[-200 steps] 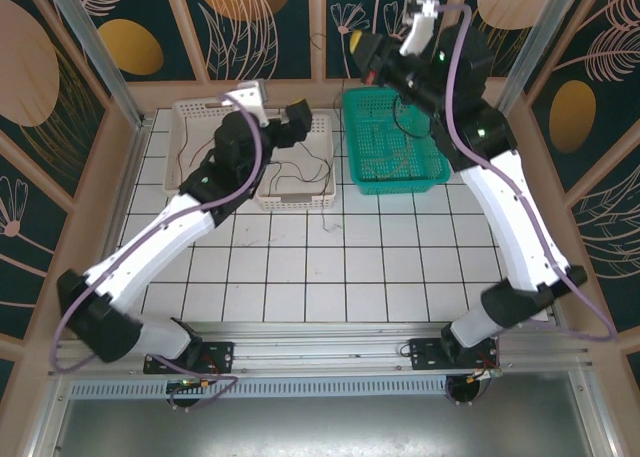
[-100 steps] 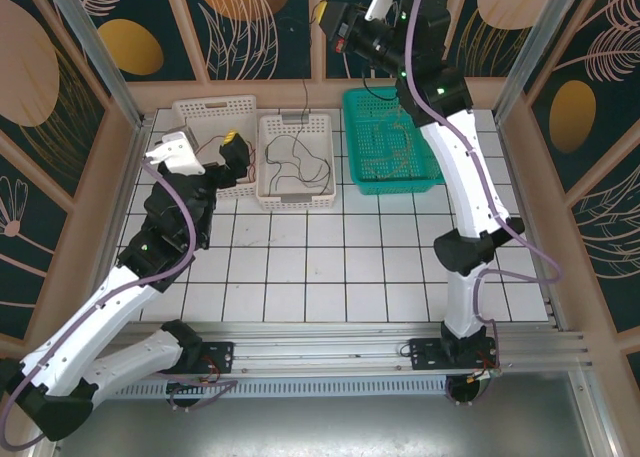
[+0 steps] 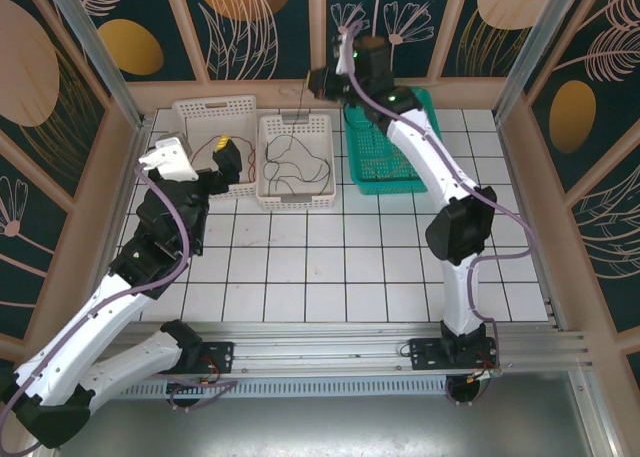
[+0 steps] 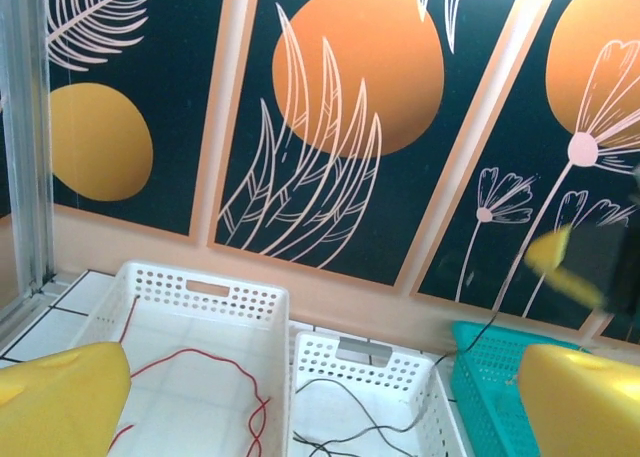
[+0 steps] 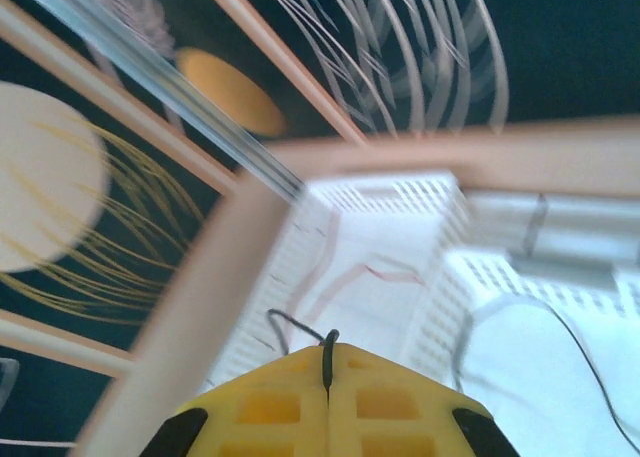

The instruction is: Untangle the cables

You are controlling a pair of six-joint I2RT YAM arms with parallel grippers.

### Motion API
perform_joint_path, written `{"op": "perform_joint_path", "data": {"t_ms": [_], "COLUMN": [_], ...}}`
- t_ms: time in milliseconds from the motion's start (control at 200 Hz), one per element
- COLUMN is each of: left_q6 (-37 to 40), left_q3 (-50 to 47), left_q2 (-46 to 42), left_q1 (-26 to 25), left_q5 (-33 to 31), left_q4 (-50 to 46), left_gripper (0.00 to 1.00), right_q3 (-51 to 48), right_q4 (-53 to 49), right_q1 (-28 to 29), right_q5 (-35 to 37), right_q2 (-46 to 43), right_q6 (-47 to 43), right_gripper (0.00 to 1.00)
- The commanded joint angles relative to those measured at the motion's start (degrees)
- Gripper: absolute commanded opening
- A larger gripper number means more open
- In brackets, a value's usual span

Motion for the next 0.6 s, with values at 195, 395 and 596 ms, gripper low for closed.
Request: {"op": "perform_joint_path", "data": {"t_ms": [195, 395, 596], "left_q6": [2.16, 2.49, 2.97], "left_q3": [-4.21, -5.06, -5.34], "left_q2": [-1.28, -1.09, -0.87], "left_q1": [0.07, 0.08, 0.07], "left_q5": [-1.17, -0.44, -0.03], "left_q4": [0.42, 0.79, 0.97], "left_gripper": [0.99, 0.99, 0.98], "right_q3": [-8.4, -7.13, -7.3], "right_q4": [0.26, -2.99, -4.97], "right_q1": [2.84, 4.38, 5.2], "right_q5": [11.5, 13.78, 16.32], "right_q2": [3.02, 7.26, 7.35], "right_q6": [-3.49, -4.22, -5.17], "right_gripper": [0.0, 0.0, 0.18]}}
